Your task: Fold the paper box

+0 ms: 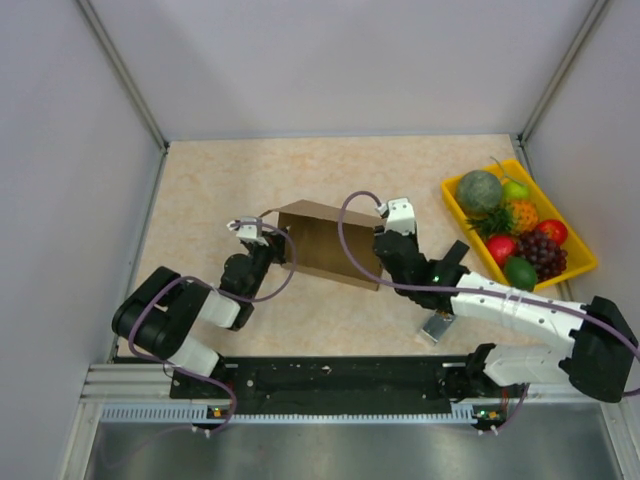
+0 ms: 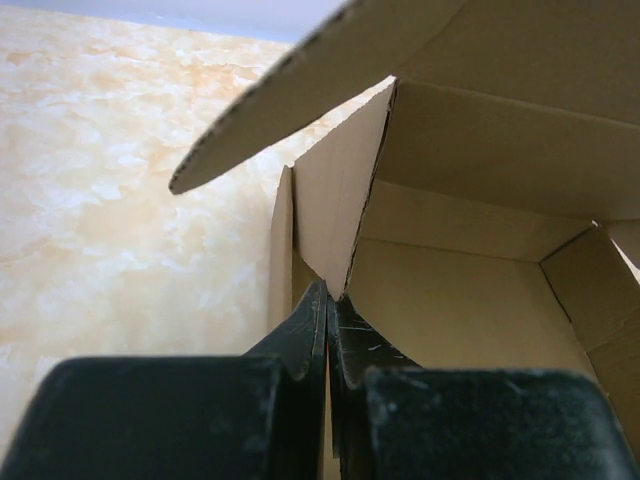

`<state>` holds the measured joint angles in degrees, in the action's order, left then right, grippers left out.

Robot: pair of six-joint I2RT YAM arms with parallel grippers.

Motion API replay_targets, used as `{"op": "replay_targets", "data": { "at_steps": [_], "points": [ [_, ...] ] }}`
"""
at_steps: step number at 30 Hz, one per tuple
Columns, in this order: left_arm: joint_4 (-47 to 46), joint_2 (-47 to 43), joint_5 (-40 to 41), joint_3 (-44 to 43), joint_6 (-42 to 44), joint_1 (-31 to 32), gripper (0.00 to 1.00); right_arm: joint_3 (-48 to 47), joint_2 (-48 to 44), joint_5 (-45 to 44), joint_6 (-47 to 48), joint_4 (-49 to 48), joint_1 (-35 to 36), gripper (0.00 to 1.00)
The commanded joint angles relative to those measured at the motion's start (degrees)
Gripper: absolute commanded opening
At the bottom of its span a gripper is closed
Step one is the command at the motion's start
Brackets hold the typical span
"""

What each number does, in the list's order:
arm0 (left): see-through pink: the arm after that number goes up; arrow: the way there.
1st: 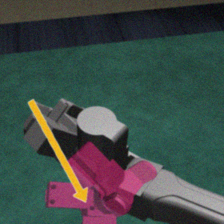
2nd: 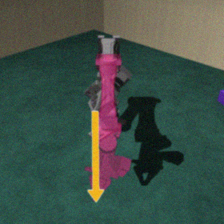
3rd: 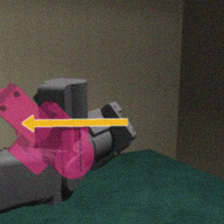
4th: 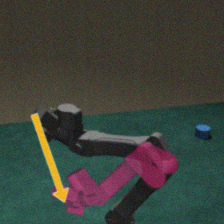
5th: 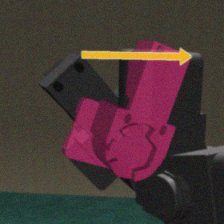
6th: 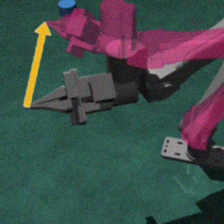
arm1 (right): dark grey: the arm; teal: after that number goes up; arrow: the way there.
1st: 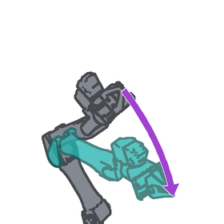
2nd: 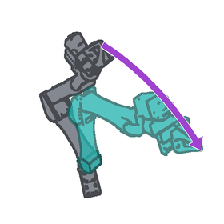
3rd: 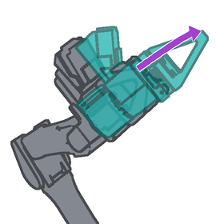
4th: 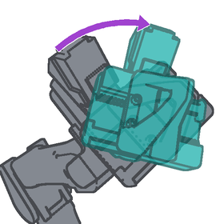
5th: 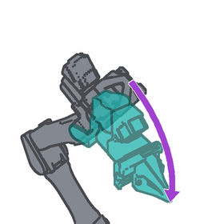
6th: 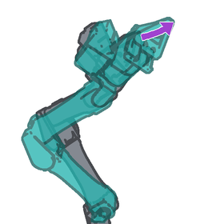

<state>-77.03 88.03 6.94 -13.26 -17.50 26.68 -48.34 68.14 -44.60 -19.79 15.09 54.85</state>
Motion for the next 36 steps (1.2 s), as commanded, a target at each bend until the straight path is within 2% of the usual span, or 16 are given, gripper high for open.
{"op": "replay_targets", "data": {
  "at_steps": [1,4,9,10,13,17,20,22,23,26,27,28,30,32,33,36],
  "points": [
    [-17.62,-0.05,-0.70,0.43,-0.26,0.22,0.00,5.86,0.77,-7.34,11.50,-17.43,0.61,0.41],
    [-16.83,-0.49,-1.05,0.42,0.35,0.22,0.00,5.72,0.77,-10.41,13.99,-21.16,0.52,0.34],
    [-12.19,-2.24,-3.24,-0.54,0.36,0.31,0.02,-2.98,2.78,-7.87,11.00,-10.54,0.52,0.10],
    [-11.22,-2.68,-3.94,-0.89,-1.03,0.31,0.09,-5.60,3.14,-8.05,10.22,-6.87,0.43,0.07],
    [-3.96,-6.10,-4.48,-1.50,-4.29,0.31,0.27,-7.03,2.97,-7.17,9.86,-5.34,0.43,0.01],
    [11.18,-11.90,-0.89,-3.44,-5.62,0.22,0.42,-6.69,1.65,-4.11,11.61,-5.77,-0.18,0.00],
    [16.90,-17.26,0.44,-3.09,-5.62,0.13,0.57,-6.07,1.65,-2.95,14.16,-6.92,-0.80,0.00],
    [20.06,-20.52,-0.26,-3.79,-6.84,0.13,0.63,-5.89,1.91,-1.99,15.65,-7.44,-1.50,0.00],
    [28.00,-21.57,-0.35,-4.58,-7.89,0.13,0.63,-5.80,1.91,-0.85,16.10,-7.79,-1.85,0.00],
    [39.56,-24.39,-3.84,-7.49,-12.91,0.13,0.60,-5.72,2.00,0.56,17.59,-8.85,-2.20,0.00],
    [39.25,-24.31,-11.09,-6.96,-13.61,0.13,0.58,-5.63,1.91,0.91,17.59,-8.94,-2.29,0.00],
    [37.94,-23.53,-14.38,-6.61,-15.01,0.13,0.52,-5.54,1.91,1.09,17.51,-8.94,-2.20,0.00],
    [33.65,-19.40,-20.44,-6.34,-18.52,0.57,0.31,-5.54,2.17,1.53,16.89,-8.85,-2.29,0.00],
    [30.03,-14.50,-25.82,-6.52,-23.71,2.23,0.24,-5.63,2.00,1.71,14.79,-8.15,-2.29,0.00],
    [25.05,-13.25,-26.27,-6.35,-25.12,3.11,0.22,-5.63,1.91,1.71,14.00,-7.89,-2.29,0.00],
    [21.66,-10.08,-24.87,-7.74,-26.89,8.38,0.18,-6.06,1.73,2.15,11.10,-6.40,-2.29,0.00]
  ]
}}
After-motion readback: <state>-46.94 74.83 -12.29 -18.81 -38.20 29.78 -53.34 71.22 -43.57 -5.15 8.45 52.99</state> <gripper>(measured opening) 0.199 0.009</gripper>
